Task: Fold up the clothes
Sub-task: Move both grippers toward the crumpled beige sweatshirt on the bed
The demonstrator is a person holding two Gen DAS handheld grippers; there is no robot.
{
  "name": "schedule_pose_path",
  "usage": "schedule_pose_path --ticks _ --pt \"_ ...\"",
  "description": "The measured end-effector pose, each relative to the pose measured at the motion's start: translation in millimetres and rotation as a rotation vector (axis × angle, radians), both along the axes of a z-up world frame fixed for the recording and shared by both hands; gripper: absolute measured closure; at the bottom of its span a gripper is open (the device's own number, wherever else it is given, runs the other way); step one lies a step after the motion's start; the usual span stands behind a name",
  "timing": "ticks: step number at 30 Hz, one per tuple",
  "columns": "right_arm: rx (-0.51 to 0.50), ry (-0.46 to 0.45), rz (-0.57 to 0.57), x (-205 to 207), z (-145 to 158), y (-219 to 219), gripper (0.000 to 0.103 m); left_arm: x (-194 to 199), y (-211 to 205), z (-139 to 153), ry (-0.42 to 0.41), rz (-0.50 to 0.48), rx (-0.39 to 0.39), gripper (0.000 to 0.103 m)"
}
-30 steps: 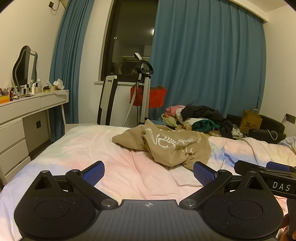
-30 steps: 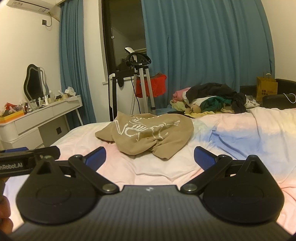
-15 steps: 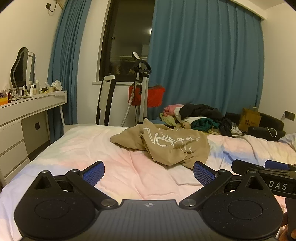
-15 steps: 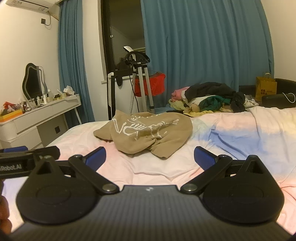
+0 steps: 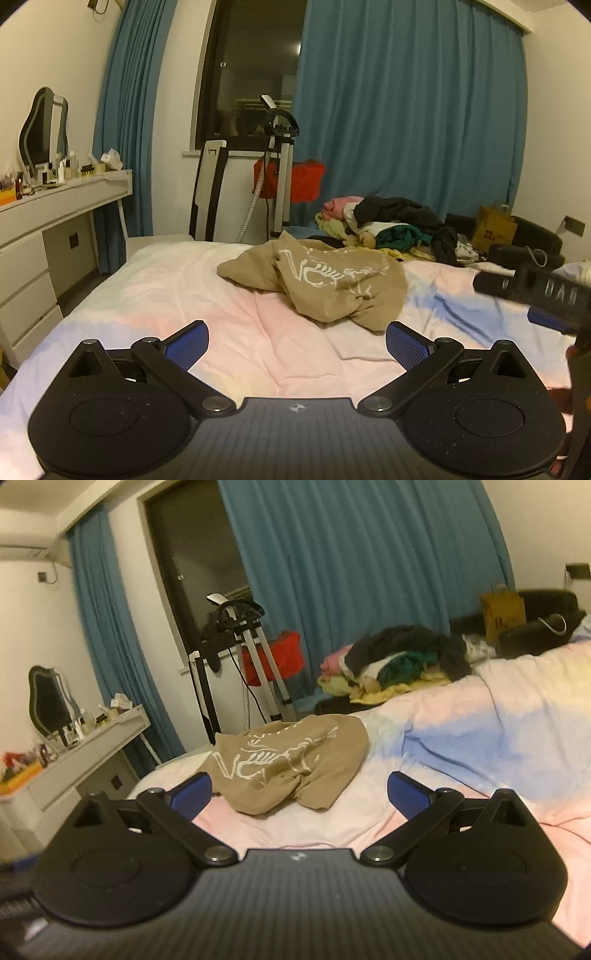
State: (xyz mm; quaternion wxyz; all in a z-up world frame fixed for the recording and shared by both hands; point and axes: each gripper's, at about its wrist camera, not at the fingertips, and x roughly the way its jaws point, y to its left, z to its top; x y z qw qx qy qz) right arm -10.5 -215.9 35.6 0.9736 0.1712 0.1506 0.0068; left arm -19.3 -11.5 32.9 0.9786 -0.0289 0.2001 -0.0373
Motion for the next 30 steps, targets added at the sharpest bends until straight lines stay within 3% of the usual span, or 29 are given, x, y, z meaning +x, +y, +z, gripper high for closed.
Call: schedule_pose_path --ticks 3,10,16,19,24,30 --pt "0.002 -0.016 0.01 -12.9 36.1 -1.7 0.0 -12.9 1.6 17.3 0.0 0.004 0.002 0.0" --pt "-0.223 -0.056 0.061 -50.3 105.2 12.8 0.0 -48.8 7.3 88.8 -0.026 0.039 0.024 0.0" --pt "-0.232 -0.046 0.031 -94.5 156.3 2.9 0.0 -74.0 7.0 147.0 -0.021 0.074 -0.001 0.0" --pt "-0.193 -0.024 0.028 -109.9 168.1 -5.5 0.0 -92.7 7.1 168.3 -0.019 0.061 -0.047 0.0" --pt "-0.14 -0.013 0.038 -116.1 177.3 -18.9 0.0 -111.5 -1.6 206.9 -0.027 0.086 0.003 0.0" --pt "-0.134 -0.004 0.059 -96.0 184.9 -23.7 0.0 -80.6 -6.8 218.6 0.013 0.148 -0.006 0.0"
